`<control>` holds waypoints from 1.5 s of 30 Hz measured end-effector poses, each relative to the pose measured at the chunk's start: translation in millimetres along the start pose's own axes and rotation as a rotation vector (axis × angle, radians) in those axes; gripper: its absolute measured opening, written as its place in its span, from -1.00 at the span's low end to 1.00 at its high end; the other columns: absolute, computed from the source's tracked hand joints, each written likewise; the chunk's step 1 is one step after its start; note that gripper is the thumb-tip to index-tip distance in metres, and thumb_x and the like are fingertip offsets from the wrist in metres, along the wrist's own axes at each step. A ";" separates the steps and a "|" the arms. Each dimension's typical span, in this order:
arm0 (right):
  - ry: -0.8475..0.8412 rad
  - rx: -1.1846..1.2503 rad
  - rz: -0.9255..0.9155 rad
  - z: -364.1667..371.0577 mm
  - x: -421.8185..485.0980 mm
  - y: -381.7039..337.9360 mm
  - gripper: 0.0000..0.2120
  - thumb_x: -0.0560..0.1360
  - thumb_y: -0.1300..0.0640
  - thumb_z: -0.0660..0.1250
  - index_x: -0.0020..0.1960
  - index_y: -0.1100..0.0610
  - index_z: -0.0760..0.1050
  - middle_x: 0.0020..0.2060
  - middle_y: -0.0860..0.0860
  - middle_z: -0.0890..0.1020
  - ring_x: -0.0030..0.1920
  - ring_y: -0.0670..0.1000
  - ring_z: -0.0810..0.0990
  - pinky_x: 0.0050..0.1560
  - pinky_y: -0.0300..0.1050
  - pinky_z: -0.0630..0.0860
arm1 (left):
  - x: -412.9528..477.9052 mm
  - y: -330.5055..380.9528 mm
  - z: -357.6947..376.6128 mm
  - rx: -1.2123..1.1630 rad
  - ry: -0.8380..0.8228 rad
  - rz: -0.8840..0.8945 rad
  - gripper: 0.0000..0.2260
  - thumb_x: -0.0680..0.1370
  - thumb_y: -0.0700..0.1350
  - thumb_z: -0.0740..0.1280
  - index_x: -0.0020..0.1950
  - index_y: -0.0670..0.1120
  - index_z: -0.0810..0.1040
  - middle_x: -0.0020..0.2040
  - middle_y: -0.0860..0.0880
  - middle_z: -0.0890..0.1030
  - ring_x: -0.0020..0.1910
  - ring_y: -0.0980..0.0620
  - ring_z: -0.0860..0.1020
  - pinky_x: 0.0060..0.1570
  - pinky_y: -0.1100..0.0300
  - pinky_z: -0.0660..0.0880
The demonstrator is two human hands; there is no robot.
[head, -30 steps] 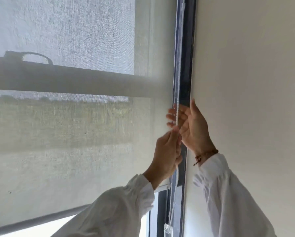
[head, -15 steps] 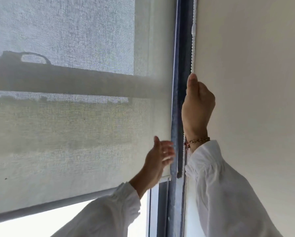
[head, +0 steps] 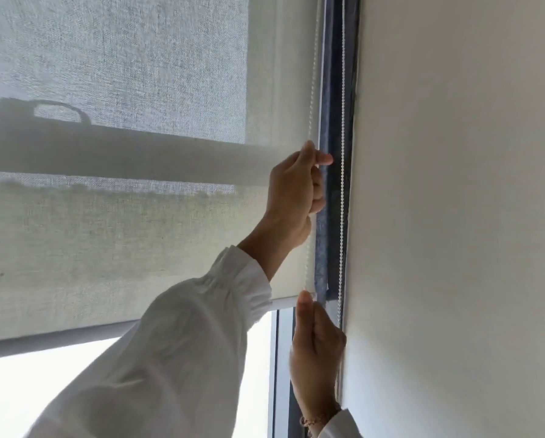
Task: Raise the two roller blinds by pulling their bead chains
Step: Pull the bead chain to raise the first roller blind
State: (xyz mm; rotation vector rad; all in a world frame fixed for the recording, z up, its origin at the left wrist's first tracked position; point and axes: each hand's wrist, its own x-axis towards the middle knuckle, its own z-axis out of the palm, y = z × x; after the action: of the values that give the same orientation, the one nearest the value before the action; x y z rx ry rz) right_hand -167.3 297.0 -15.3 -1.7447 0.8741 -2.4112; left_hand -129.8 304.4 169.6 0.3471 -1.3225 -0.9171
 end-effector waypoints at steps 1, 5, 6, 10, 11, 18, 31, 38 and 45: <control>-0.031 0.068 0.079 1.0 1.6 2.2 -0.57 0.51 -0.14 0.13 -0.46 0.03 0.19 -0.58 -0.06 0.20 -0.53 -0.13 0.12 -0.49 -0.20 0.07 | -1.2 -1.4 0.1 -0.035 0.035 0.046 -0.68 0.61 -0.05 0.09 -0.29 -0.09 0.47 -0.63 0.08 0.23 -0.67 0.19 0.12 -0.65 0.37 0.04; -0.167 0.313 0.495 6.4 35.5 6.4 -0.49 0.49 -0.30 -0.02 -0.37 0.04 0.38 -0.48 -0.10 0.46 -0.42 -0.09 0.42 -0.33 -0.20 0.32 | -2.6 -6.6 -6.5 -0.151 0.052 0.116 -0.66 0.61 -0.06 0.10 -0.35 -0.08 0.40 -0.63 0.09 0.22 -0.69 0.20 0.10 -0.65 0.42 0.02; -0.155 0.343 0.550 5.9 50.9 4.5 -0.51 0.46 -0.29 -0.05 -0.28 0.03 0.45 -0.36 -0.06 0.56 -0.27 -0.06 0.53 -0.22 -0.19 0.40 | -4.8 -10.3 -9.7 -0.146 0.046 0.113 -0.66 0.61 -0.06 0.10 -0.35 -0.08 0.40 -0.63 0.09 0.23 -0.69 0.20 0.10 -0.66 0.42 0.03; -0.160 0.565 0.526 -2.2 123.5 -22.8 -0.58 0.56 -0.16 -0.07 -0.03 0.03 0.48 -0.07 -0.01 0.60 0.00 -0.03 0.57 -0.11 -0.14 0.45 | -25.5 -39.2 -22.5 -0.149 0.003 0.060 -0.65 0.61 -0.04 0.07 -0.36 -0.07 0.38 -0.64 0.09 0.21 -0.69 0.20 0.10 -0.66 0.41 0.02; -0.191 0.615 0.503 -3.2 137.3 -31.6 -0.62 0.57 -0.14 -0.05 -0.01 0.03 0.47 -0.05 0.00 0.60 0.01 -0.02 0.56 -0.09 -0.13 0.46 | -32.5 -48.4 -25.0 -0.147 -0.013 0.041 -0.65 0.61 -0.04 0.06 -0.36 -0.07 0.37 -0.63 0.09 0.21 -0.69 0.20 0.10 -0.66 0.39 0.01; -0.363 0.553 0.438 12.7 192.9 -77.7 -0.87 0.57 0.06 0.15 -0.09 0.07 0.43 -0.19 0.03 0.56 -0.19 0.00 0.60 -0.18 -0.10 0.57 | -75.1 -101.6 -33.7 -0.133 -0.024 -0.138 -0.64 0.59 -0.06 0.08 -0.42 -0.03 0.33 -0.61 0.13 0.21 -0.66 0.21 0.08 -0.66 0.40 -0.01; 0.096 0.071 -0.023 28.0 131.2 -32.4 -0.75 0.57 0.15 0.15 -0.19 0.21 0.52 -0.43 -0.22 0.45 -0.44 -0.27 0.45 -0.40 -0.44 0.33 | -57.6 -99.4 -71.8 0.046 0.156 -0.256 -0.68 0.60 0.06 -0.01 0.00 -0.10 0.44 -0.11 -0.08 0.58 -0.03 0.00 0.56 -0.17 0.07 0.53; 0.029 -0.016 -0.046 22.3 23.3 18.7 -0.66 0.54 0.02 0.11 -0.25 0.19 0.51 -0.41 -0.19 0.50 -0.38 -0.37 0.45 -0.36 -0.56 0.26 | -8.6 -36.8 -46.7 0.006 -0.042 -0.145 -0.72 0.60 -0.01 0.04 0.09 -0.10 0.47 0.07 -0.07 0.60 0.13 -0.04 0.55 0.11 0.00 0.50; -0.147 0.192 0.170 26.9 19.8 29.1 -0.73 0.49 -0.08 0.15 -0.27 -0.03 0.52 -0.50 -0.21 0.50 -0.44 -0.20 0.44 -0.37 -0.31 0.35 | 5.8 -32.2 -23.2 0.000 0.148 0.056 -0.67 0.61 -0.05 0.09 -0.33 -0.08 0.40 -0.63 0.08 0.25 -0.68 0.19 0.14 -0.63 0.36 0.01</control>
State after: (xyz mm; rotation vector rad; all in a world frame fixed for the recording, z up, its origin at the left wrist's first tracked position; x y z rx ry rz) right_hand -159.0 254.4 -6.0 -1.6787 0.7151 -2.1509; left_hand -120.4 274.0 145.2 0.3695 -1.1905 -0.8284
